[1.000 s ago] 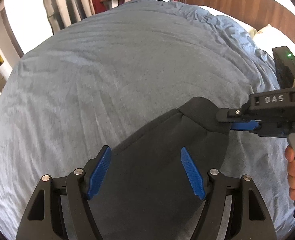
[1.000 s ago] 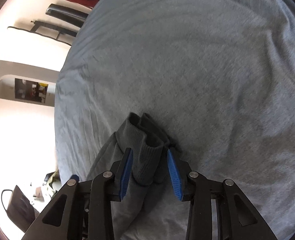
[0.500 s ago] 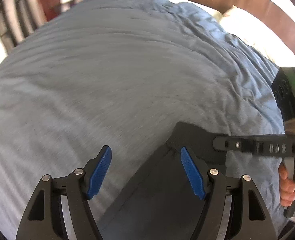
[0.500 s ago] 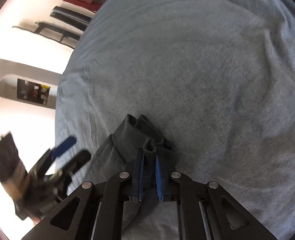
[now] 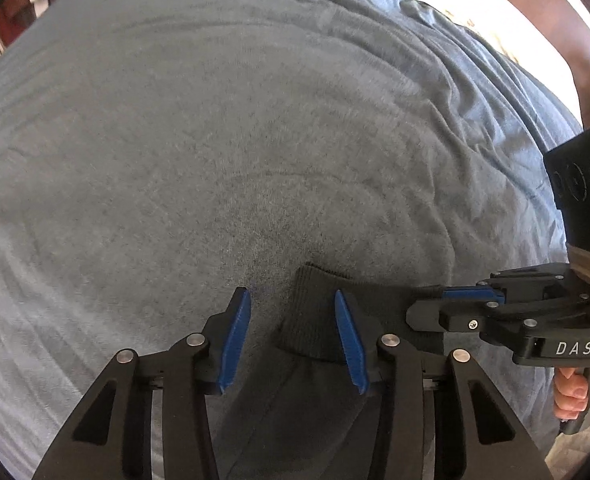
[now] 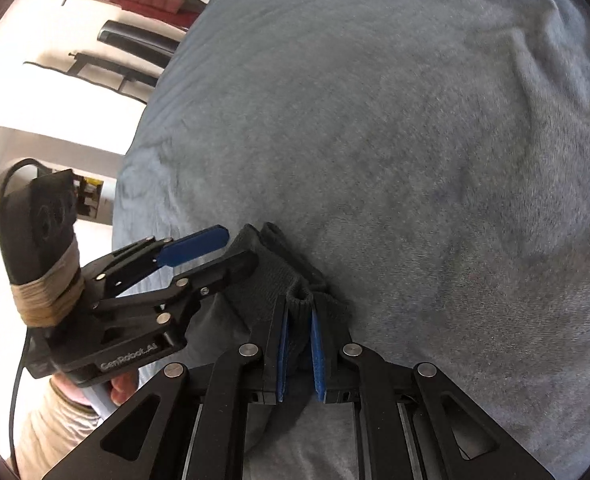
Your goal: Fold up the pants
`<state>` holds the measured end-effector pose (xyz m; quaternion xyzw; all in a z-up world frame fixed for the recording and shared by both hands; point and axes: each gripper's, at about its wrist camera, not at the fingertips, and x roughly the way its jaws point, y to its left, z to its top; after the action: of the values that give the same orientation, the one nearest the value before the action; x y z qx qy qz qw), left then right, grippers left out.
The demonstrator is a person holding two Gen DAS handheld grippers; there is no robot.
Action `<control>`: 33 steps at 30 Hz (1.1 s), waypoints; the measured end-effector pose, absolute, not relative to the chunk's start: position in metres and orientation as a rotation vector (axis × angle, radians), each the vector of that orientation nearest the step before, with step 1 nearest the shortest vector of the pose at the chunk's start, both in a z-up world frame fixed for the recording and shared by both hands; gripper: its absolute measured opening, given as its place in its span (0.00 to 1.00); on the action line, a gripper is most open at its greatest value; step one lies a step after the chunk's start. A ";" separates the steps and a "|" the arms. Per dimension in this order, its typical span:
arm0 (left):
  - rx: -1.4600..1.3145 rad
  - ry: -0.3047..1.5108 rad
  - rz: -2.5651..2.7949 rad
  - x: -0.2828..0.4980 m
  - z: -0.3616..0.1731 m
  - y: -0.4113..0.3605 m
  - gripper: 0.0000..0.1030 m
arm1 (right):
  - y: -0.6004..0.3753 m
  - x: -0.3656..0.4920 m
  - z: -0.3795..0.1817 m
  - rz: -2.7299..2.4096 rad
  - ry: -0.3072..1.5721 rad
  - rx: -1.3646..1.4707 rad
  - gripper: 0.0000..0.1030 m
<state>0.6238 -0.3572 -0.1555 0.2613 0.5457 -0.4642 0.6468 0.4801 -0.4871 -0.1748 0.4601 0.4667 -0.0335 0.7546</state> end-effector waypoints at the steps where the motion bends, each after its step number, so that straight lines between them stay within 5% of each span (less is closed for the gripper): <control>1: 0.587 1.256 -1.055 0.625 -0.158 -0.357 0.40 | -0.488 0.480 -0.177 -0.074 1.019 1.011 0.12; 5: 0.545 1.309 -1.078 0.628 -0.163 -0.358 0.25 | -0.487 0.481 -0.179 -0.081 1.019 1.019 0.12; 6: 0.549 1.297 -1.078 0.627 -0.162 -0.358 0.15 | -0.486 0.480 -0.179 -0.084 1.017 1.019 0.12; 9: 0.540 1.274 -1.074 0.624 -0.155 -0.357 0.09 | -0.485 0.476 -0.178 -0.098 1.007 1.019 0.12; 18: 0.579 1.136 -1.054 0.615 -0.133 -0.365 0.07 | -0.485 0.458 -0.157 -0.152 0.946 0.997 0.09; 33: 0.552 1.207 -1.018 0.624 -0.161 -0.373 0.07 | -0.490 0.465 -0.170 -0.216 1.003 0.985 0.07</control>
<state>0.6240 -0.3727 -0.1614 0.2449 0.5354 -0.4518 0.6703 0.4645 -0.4899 -0.1696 0.4519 0.4601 -0.0992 0.7578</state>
